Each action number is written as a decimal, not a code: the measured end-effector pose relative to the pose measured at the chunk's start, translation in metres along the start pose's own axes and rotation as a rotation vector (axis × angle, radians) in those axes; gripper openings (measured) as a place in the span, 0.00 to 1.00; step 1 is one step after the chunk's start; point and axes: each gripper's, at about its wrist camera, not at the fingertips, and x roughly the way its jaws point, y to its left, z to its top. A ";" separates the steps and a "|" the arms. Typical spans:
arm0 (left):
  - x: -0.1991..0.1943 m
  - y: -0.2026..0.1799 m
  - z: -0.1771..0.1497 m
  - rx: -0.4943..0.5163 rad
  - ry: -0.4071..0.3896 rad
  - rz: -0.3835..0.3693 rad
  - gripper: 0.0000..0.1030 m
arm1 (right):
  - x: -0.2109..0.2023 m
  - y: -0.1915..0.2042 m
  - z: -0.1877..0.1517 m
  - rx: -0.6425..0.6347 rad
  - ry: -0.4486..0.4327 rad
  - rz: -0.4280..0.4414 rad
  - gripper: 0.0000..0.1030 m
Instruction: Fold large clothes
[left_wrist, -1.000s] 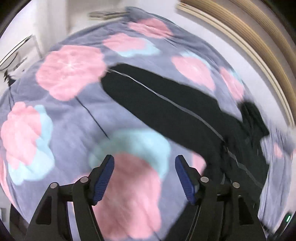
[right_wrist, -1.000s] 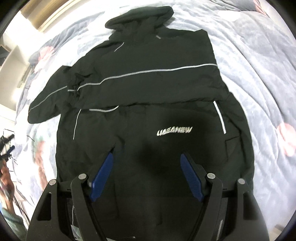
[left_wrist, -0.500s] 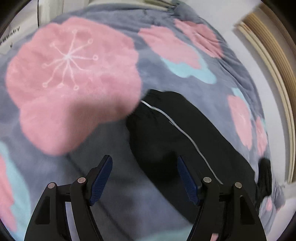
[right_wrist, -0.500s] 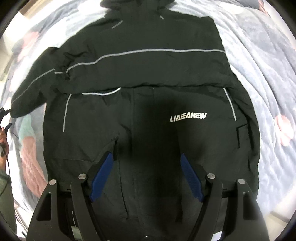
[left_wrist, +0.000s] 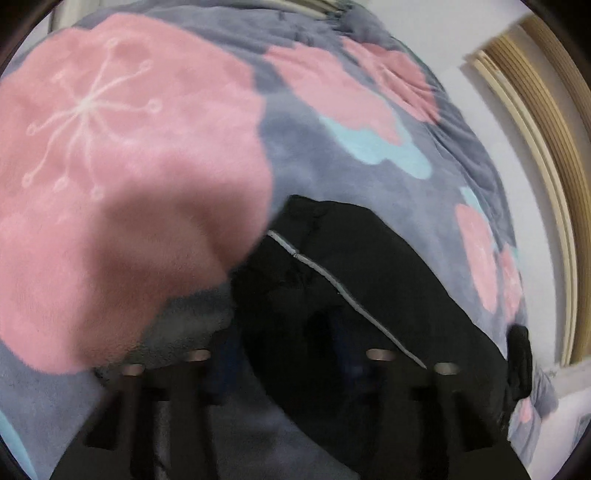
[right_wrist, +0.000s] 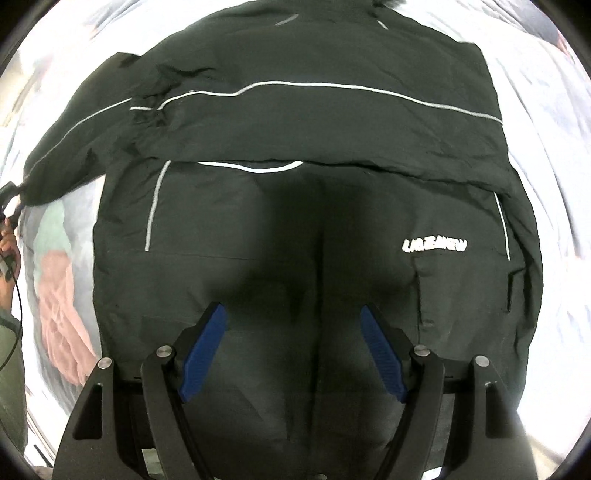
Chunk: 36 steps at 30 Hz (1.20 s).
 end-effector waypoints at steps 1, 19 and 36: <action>-0.005 -0.003 0.000 0.018 -0.015 0.004 0.26 | -0.001 0.002 0.000 -0.009 -0.004 0.002 0.75; -0.166 -0.158 -0.071 0.419 -0.198 -0.245 0.12 | -0.027 -0.033 -0.001 0.026 -0.091 0.137 0.75; -0.148 -0.403 -0.285 0.830 0.055 -0.493 0.12 | -0.031 -0.139 -0.007 0.140 -0.157 0.182 0.75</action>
